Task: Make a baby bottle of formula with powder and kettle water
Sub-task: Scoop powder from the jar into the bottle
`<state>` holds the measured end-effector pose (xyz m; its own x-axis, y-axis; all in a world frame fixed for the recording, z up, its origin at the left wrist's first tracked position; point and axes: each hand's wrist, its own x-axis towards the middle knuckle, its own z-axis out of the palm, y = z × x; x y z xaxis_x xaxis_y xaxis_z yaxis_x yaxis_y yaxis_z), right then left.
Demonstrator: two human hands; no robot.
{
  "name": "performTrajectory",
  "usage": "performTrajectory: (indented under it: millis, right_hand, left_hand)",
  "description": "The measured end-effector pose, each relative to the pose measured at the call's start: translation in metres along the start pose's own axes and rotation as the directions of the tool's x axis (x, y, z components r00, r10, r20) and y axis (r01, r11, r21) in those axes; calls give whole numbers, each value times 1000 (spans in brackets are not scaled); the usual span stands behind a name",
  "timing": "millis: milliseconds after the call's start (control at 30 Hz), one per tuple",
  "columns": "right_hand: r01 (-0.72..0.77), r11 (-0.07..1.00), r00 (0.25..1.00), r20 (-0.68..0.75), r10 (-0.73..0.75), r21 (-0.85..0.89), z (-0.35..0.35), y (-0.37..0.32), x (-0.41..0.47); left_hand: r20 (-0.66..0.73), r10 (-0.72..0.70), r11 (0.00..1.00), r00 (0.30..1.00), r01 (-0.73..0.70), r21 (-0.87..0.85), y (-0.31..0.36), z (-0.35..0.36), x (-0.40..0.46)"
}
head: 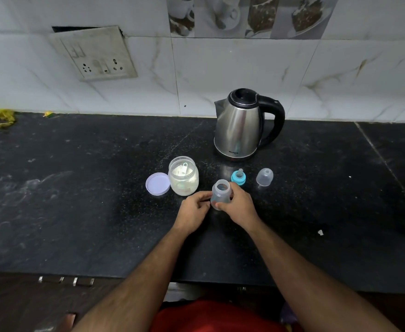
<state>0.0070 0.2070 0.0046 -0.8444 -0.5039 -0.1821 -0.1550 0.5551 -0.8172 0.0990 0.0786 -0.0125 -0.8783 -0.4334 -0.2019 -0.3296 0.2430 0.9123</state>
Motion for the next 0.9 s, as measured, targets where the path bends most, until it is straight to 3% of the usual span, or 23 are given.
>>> performTrajectory:
  millis: [133,333,467,633,767,900]
  right_hand:
    - [-19,999,1000,11,20,-44,-2,-2,-2]
    - [-60,970,998,21,66,-235,-22,-3,-3]
    - [-5,972,988,-148,-31,-235,-36,-9,-8]
    - [121,983,942,-296,-158,-142,-40,-36,-4]
    - [189,974,947,-237,-215,-128,-35,-58,6]
    - [226,953,953,-156,-259,-202,-25,-77,18]
  left_hand:
    - [16,2,1000,1000,-2,-14,-2,-1,-1]
    - [-120,-16,997,993,7,-78,-15,-7,-8]
    - [-197,-23,992,980,-2,-128,-23,-15,-16]
    - [-453,-22,993,891,-32,-111,-30,-29,-21]
    - [-520,-8,998,854,-26,-58,-26,-47,-6]
    - [-431,16,999,902,-2,32,-16,-62,17]
